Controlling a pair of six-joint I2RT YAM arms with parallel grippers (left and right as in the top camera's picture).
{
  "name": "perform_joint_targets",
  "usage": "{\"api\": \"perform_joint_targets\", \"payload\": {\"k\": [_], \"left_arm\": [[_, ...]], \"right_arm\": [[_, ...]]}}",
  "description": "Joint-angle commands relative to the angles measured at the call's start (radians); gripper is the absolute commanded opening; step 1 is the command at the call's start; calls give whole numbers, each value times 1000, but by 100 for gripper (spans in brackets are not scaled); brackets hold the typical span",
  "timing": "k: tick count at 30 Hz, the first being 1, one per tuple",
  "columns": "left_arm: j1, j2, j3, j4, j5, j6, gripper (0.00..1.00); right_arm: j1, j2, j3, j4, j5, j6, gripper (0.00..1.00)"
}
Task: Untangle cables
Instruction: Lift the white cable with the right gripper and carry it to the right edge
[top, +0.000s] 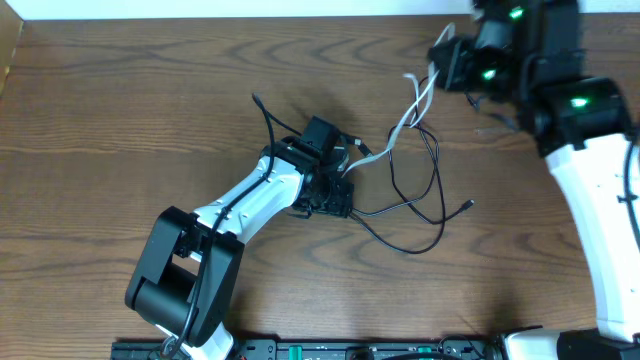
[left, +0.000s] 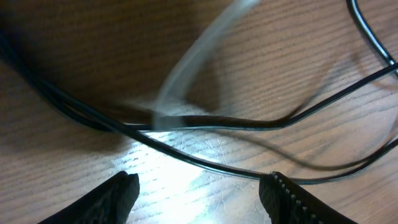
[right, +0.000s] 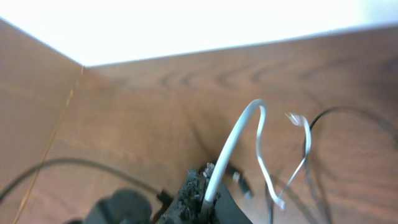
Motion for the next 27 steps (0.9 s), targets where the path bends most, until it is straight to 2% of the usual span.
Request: {"api": "perform_joint_targets", "payload": {"k": [1, 5, 12, 15, 16, 17, 20, 21, 24, 27], "left_arm": [[-3, 12, -7, -4, -7, 9, 68], [-3, 12, -7, -4, -7, 9, 68], [-3, 12, -7, -4, -7, 9, 68], [-3, 12, -7, -4, -7, 9, 68], [-3, 12, -7, -4, -7, 9, 68], [-3, 12, -7, -4, -7, 9, 68], [-3, 12, -7, -4, -7, 9, 68], [-3, 12, -7, -4, -7, 9, 68], [-3, 12, -7, -10, -7, 9, 68], [-3, 12, -7, -11, -7, 9, 68]], "right_arm": [[-61, -13, 104, 27, -5, -12, 1], [-128, -13, 181, 164, -97, 25, 1], [-243, -13, 195, 411, -81, 74, 1], [-300, -12, 195, 374, -28, 75, 1], [-314, -11, 195, 289, -11, 148, 1], [-313, -8, 193, 265, -78, 197, 1], [-293, 13, 193, 303, -459, 297, 1], [-286, 14, 193, 317, -494, 307, 1], [-257, 15, 193, 323, -565, 300, 1], [-204, 15, 193, 211, -578, 159, 1]]}}
